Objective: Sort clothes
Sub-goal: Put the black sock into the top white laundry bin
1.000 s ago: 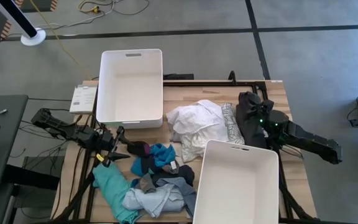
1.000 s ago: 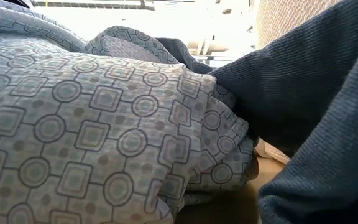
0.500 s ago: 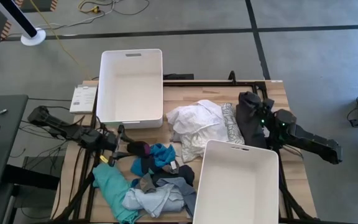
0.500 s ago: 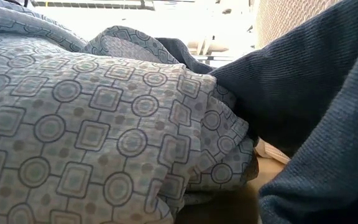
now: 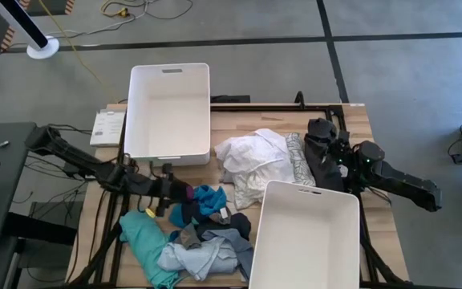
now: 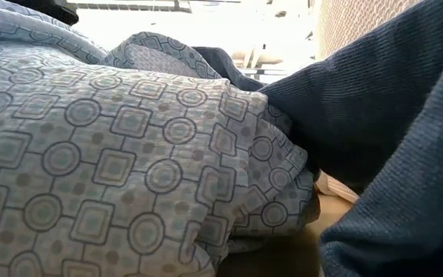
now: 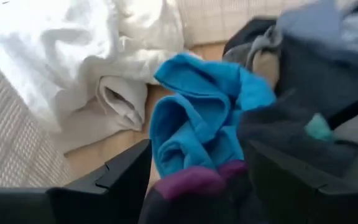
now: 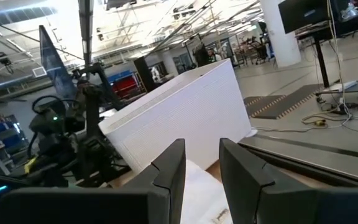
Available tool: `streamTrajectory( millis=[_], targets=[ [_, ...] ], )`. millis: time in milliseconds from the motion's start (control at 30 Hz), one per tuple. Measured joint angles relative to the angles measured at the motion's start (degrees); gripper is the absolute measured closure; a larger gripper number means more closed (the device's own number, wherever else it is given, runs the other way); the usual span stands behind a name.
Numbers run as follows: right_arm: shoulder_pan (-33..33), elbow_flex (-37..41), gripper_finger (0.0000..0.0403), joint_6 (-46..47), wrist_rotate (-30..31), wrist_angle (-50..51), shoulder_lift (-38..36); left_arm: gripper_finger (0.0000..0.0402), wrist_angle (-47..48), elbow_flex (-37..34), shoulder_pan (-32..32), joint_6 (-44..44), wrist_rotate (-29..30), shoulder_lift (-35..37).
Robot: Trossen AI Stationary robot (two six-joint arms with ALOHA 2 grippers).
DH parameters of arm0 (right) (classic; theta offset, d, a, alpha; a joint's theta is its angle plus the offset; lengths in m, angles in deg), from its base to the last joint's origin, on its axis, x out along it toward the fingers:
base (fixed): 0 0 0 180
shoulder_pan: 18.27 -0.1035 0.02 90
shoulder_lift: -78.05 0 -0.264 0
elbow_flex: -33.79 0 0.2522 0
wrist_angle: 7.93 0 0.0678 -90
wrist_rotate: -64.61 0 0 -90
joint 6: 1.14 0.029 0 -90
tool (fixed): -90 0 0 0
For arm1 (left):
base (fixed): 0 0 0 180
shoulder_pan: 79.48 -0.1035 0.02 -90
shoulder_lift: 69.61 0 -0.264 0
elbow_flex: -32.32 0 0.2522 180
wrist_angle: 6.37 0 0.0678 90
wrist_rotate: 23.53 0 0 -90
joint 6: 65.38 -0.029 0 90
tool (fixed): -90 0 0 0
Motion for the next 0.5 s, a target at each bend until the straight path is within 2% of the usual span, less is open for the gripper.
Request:
streamTrajectory(
  millis=[233, 333, 500],
  targets=[
    [-3.07, -0.04, 0.0287, 0.00, -0.02, 0.14, 0.00, 0.0152, 12.39, 9.90, -0.01, 0.98, 2.92, -14.15],
    [-4.60, -0.04, 0.0287, -0.28, -0.01, 0.26, 0.00, 0.0152, 17.13, 12.85, -0.01, 2.14, 3.17, -17.96],
    [-6.37, -0.06, 0.0287, -0.46, 0.01, 0.66, 0.00, 0.0159, 18.68, 14.45, -0.01, 2.67, 3.35, -21.36]
  ],
)
